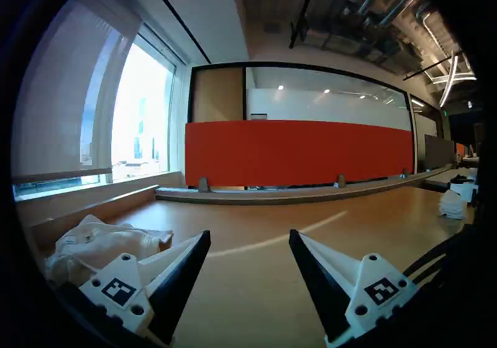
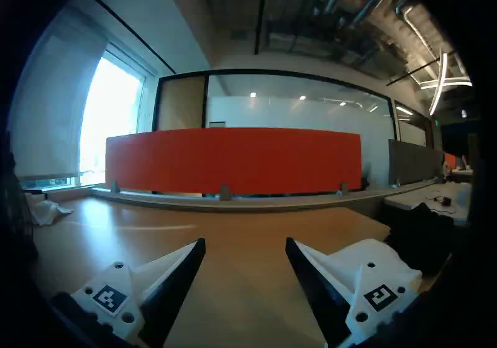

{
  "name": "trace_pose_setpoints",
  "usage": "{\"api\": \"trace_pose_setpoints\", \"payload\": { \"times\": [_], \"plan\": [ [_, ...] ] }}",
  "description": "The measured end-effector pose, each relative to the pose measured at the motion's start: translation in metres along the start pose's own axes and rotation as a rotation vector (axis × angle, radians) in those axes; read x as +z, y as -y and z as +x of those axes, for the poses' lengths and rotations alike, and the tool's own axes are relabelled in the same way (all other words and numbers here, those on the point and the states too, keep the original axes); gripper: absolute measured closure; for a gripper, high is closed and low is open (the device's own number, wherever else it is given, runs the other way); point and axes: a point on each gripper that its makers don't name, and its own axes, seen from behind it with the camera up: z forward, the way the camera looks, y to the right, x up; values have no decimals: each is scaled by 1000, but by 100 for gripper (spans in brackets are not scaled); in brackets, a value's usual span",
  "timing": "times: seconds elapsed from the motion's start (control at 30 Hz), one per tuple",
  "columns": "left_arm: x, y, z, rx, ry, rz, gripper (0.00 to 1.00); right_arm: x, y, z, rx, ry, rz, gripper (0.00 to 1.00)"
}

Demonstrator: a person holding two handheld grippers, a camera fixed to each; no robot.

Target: Fold towel

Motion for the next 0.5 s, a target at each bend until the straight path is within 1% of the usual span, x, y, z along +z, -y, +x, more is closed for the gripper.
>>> {"api": "trace_pose_setpoints", "payload": {
  "times": [0.5],
  "plan": [
    [0, 1, 1, -3, 0, 0, 6, 0, 0, 0, 0, 0, 0, 0]
  ]
}}
